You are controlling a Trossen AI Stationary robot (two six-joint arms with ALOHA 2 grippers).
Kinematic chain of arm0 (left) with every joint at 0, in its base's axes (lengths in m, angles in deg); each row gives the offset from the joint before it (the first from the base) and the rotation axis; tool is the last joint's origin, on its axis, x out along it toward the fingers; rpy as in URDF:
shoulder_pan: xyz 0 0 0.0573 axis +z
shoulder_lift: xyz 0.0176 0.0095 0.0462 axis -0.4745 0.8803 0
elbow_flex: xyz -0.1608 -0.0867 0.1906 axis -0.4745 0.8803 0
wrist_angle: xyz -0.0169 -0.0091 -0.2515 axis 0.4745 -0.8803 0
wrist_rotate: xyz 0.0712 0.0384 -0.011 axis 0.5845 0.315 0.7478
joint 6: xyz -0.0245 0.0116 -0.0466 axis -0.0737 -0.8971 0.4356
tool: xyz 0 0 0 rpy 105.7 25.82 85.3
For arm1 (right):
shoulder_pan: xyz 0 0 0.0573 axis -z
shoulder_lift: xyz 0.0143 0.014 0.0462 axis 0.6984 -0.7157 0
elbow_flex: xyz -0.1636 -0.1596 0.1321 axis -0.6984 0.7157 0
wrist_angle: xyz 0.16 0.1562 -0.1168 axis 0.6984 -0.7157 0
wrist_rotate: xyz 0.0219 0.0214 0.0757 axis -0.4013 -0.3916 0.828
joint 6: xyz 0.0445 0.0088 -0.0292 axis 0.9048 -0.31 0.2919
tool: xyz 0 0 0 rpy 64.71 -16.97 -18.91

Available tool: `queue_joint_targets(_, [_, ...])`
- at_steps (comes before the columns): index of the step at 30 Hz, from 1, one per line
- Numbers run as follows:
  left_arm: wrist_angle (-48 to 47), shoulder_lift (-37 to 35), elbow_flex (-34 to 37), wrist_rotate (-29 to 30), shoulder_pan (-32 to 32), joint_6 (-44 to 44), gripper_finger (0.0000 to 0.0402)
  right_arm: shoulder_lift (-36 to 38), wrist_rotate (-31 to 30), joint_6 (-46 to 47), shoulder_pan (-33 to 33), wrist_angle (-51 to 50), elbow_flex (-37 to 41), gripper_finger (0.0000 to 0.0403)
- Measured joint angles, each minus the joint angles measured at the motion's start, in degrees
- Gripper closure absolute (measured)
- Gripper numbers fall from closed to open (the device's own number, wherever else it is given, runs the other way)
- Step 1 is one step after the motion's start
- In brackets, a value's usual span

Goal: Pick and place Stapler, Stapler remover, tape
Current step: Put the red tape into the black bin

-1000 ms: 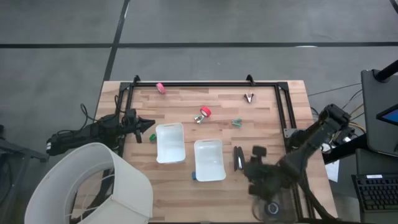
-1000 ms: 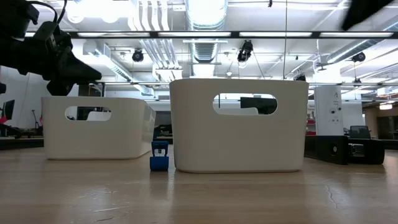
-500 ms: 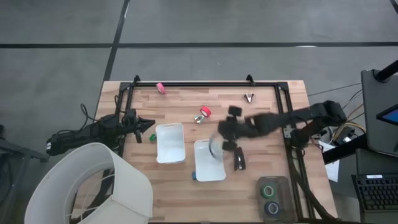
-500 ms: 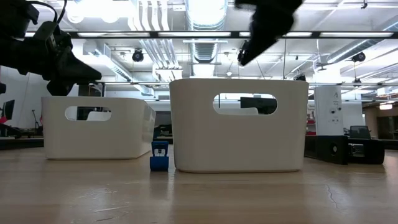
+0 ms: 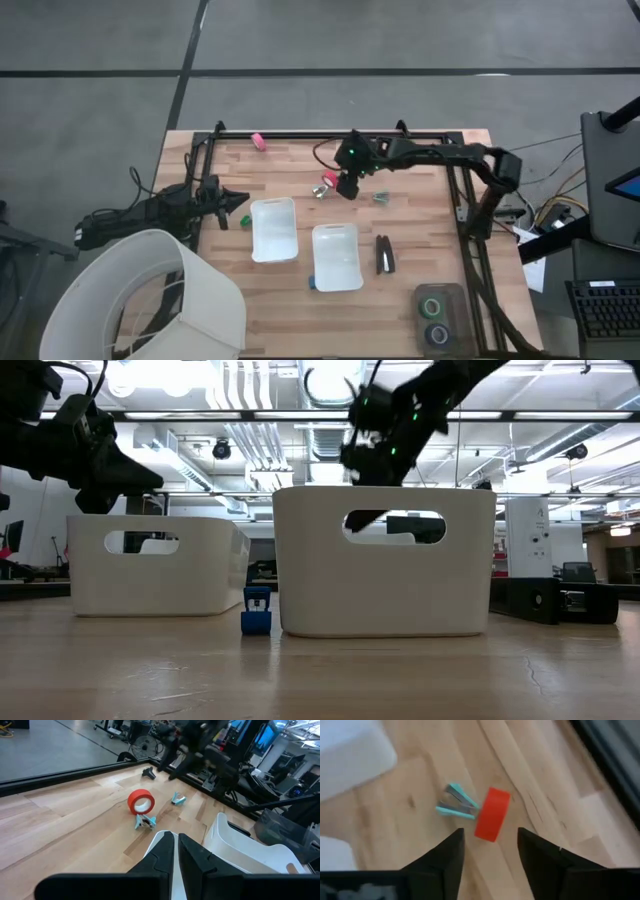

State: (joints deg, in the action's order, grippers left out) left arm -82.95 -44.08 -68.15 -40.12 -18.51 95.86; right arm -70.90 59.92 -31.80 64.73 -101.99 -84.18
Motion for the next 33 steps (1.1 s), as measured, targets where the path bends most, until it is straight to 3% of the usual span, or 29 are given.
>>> queue_joint_targets(8, [-0.01,-0.01,0.01,0.0,0.01,0.01,0.0374,-6.86,1.52,-2.5,1.8,-0.36,-3.53,0.0158])
queue_joint_targets(18, [0.01,0.01,0.0,0.0,-0.01,0.01,0.0374,-10.18,3.45,-2.84,1.81,1.81,-5.66,0.0131])
queue_joint_targets(25, [-0.01,0.0,0.01,0.0,-0.01,0.0,0.0374,-13.3,3.27,-2.72,1.98,1.53,-5.61,0.0151])
queue_joint_targets(33, [0.0,0.01,0.0,0.0,-0.01,0.01,0.0374,-11.84,3.06,-3.28,2.0,1.95,-5.61,0.0215])
